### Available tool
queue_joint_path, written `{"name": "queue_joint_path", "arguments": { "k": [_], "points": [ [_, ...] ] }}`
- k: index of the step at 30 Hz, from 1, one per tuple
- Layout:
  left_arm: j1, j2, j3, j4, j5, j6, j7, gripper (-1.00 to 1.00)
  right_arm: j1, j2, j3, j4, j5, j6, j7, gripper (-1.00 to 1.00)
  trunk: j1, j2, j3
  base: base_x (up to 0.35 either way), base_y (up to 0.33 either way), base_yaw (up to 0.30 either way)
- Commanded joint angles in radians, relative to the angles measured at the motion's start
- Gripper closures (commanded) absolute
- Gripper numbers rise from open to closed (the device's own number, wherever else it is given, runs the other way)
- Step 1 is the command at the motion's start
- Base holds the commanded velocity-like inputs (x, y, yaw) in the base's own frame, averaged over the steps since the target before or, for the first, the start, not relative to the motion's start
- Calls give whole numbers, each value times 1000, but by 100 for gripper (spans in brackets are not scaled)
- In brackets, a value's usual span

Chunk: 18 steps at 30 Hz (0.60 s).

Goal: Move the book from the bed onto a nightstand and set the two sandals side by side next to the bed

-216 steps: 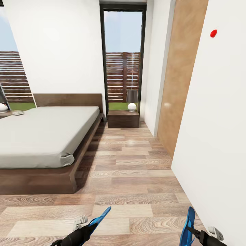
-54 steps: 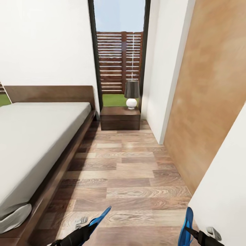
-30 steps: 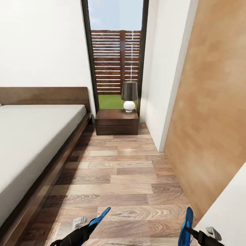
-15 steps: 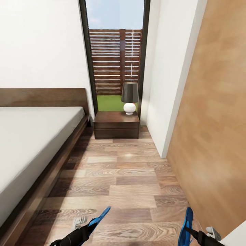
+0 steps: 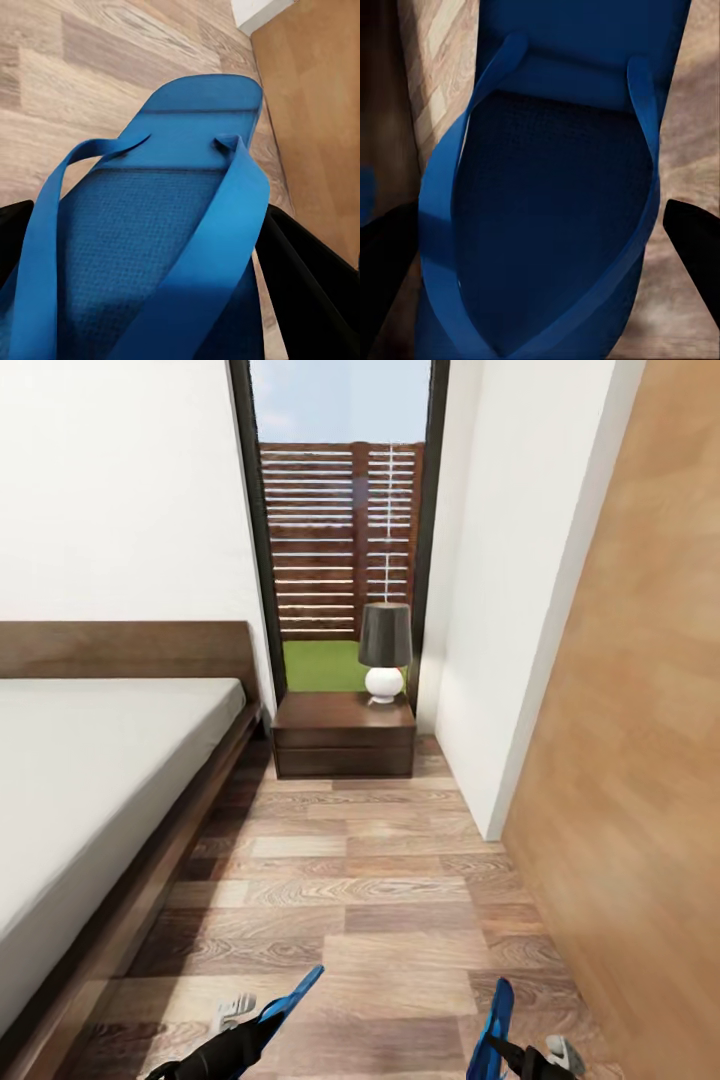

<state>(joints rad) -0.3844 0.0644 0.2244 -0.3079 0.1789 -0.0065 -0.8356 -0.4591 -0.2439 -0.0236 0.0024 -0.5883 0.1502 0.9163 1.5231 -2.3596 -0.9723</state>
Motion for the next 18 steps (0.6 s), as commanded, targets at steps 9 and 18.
{"name": "queue_joint_path", "arguments": {
  "k": [9, 18],
  "points": [
    [-1, -3, 0, 1, 4, -3, -2, 100, 0, 163, 6, 24, 121, -179, -327, 100, 0, 0, -1, 187, 7, 0],
    [-1, -4, 0, 1, 3, -3, -2, 100, 0, 161, 5, 23, 133, -187, -336, 100, 0, 0, -1, 115, 0, 0]
  ]
}}
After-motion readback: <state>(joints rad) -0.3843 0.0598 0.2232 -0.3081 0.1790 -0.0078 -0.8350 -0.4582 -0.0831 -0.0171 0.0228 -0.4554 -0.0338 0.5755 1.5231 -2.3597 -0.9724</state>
